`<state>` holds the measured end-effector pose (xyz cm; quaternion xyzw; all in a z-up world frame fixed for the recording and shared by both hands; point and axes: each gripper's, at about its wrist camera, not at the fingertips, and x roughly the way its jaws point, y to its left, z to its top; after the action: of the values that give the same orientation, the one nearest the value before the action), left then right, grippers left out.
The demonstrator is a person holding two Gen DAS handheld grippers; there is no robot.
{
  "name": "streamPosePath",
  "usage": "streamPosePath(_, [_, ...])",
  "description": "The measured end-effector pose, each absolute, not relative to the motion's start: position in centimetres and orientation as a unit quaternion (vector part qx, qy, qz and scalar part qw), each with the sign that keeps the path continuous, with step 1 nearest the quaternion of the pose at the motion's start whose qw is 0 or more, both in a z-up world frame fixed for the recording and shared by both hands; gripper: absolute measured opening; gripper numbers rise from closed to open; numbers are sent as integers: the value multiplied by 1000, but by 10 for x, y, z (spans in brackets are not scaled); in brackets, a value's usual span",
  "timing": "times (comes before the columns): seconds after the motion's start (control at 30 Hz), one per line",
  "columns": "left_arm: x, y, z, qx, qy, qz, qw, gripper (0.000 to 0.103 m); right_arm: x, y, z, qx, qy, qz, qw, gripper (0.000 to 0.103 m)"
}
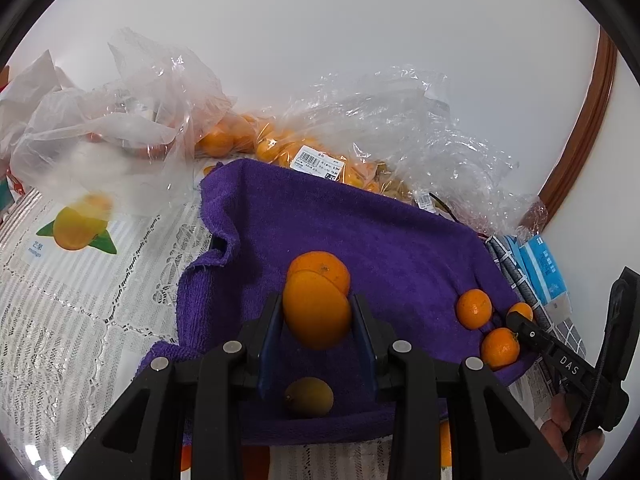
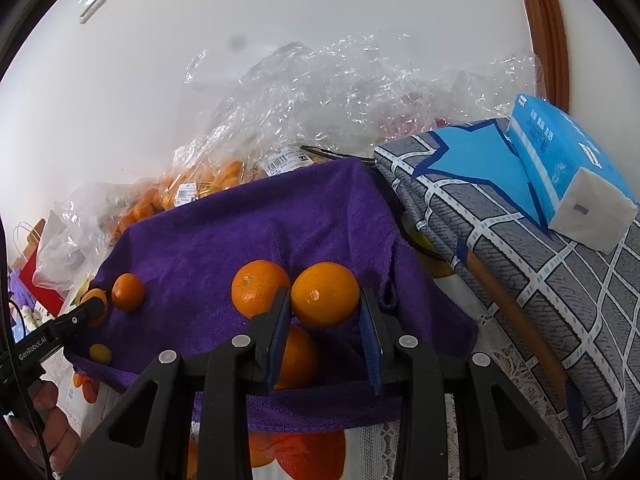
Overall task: Organize fruits
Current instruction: 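Lower both tools and open them to drop the fruits onto the towel, then withdraw both open tools back toward the loose fruits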
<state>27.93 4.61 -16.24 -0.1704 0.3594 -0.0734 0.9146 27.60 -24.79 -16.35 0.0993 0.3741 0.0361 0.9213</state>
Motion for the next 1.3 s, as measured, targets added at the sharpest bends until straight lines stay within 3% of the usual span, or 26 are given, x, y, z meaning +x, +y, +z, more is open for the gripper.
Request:
streamPosePath(0.3, [281,44,-163,-165,360,-72,915,33,273,-246,-160,93,365,31,926,34])
streamPosePath(0.4, [281,45,-162,-166,356,-70,917,33,270,-244,-159,85,364,30,927,42])
streamPosePath(0.57, [277,46,-157,-163,342,-67,923,40,255,-245,-149,80,338,23,937,42])
streamPosePath(1.1, [250,36,-134,-128,286,-76,946,40,160,-241,-95,64,305,10,950,42])
streamPosePath(1.3, [225,36,-118,-96,283,-60,952,40,129,-239,-81,55,328,15,943,42])
